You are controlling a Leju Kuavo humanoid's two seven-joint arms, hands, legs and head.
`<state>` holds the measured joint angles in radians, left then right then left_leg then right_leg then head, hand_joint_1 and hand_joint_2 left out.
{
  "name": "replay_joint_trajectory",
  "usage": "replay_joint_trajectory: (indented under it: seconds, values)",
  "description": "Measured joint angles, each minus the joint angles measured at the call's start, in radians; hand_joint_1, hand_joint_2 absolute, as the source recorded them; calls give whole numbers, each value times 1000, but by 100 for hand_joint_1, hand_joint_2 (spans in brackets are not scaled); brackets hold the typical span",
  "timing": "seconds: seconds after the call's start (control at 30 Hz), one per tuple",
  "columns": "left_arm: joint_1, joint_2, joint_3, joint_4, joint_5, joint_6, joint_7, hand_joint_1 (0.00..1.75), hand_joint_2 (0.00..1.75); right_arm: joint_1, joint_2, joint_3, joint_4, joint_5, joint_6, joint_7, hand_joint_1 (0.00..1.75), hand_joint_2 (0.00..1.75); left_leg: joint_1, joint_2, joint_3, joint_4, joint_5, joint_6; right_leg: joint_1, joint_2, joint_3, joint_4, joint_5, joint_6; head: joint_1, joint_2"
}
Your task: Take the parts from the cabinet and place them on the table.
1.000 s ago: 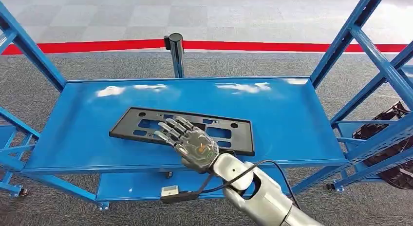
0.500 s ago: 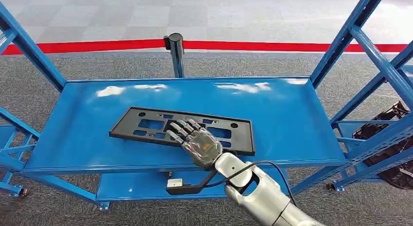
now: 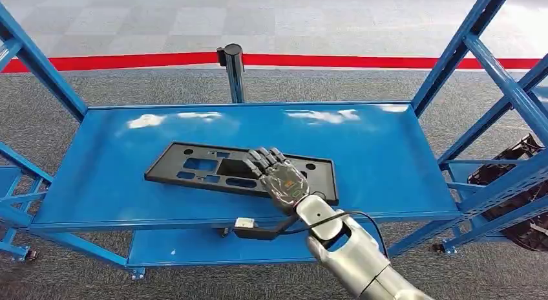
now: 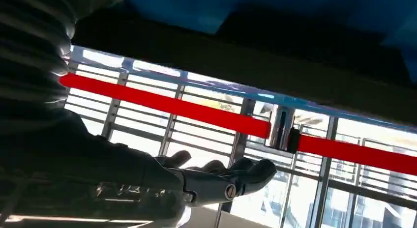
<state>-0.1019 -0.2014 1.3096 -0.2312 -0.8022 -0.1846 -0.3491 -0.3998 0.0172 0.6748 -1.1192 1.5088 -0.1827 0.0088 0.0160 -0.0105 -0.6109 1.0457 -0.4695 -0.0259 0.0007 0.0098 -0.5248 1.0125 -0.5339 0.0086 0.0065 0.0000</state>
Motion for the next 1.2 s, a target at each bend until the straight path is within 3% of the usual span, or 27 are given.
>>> replay_joint_trajectory:
  seconds: [0.03, 0.07, 0.1, 0.17, 0.87, 1.0, 1.03, 1.2]
  values:
    - [0, 0, 0, 0, -1, 0, 0, 0, 0, 0, 1, -6, 7, 4, 3, -3, 35, 175, 0, 0, 0, 0, 0, 0, 0, 0, 0, 0, 0, 0, 0, 0]
    - [0, 0, 0, 0, -1, 0, 0, 0, 0, 0, 2, -9, 15, 10, 4, -4, 138, 175, 0, 0, 0, 0, 0, 0, 0, 0, 0, 0, 0, 0, 0, 0]
    - [0, 0, 0, 0, -1, 0, -1, 0, 0, 0, 2, -11, 21, 14, 6, -6, 168, 175, 0, 0, 0, 0, 0, 0, 0, 0, 0, 0, 0, 0, 0, 0]
    - [0, 0, 0, 0, -1, 1, -5, 0, 0, 0, 2, -18, 35, 24, 10, -9, 175, 175, 0, 0, 0, 0, 0, 0, 0, 0, 0, 0, 0, 0, 0, 0]
    - [0, 3, 0, 0, 0, 19, -37, 0, 0, 6, 2, -20, 55, 62, 11, 10, 175, 175, 0, 0, 1, 0, 0, 0, 0, 0, 0, 0, 0, 0, 0, 0]
    - [0, 3, -2, 0, -9, 21, -76, 0, 0, 25, 0, -24, 35, 60, -1, 19, 175, 175, 0, 0, 1, 0, 0, 0, 0, 0, 0, 0, 0, 0, 0, 0]
    - [0, 3, -4, 0, -15, 22, -95, 0, 175, 36, -1, -29, 20, 54, -3, 18, 175, 175, 0, 0, 1, 0, 0, 0, 0, 0, 0, 0, 0, 0, 0, 0]
    - [1, 4, -19, 0, -24, 18, -127, 0, 175, 104, -11, -64, -100, -18, -6, -26, 175, 175, 0, 0, 0, 0, 0, 0, 0, 0, 0, 0, 0, 0, 0, 0]
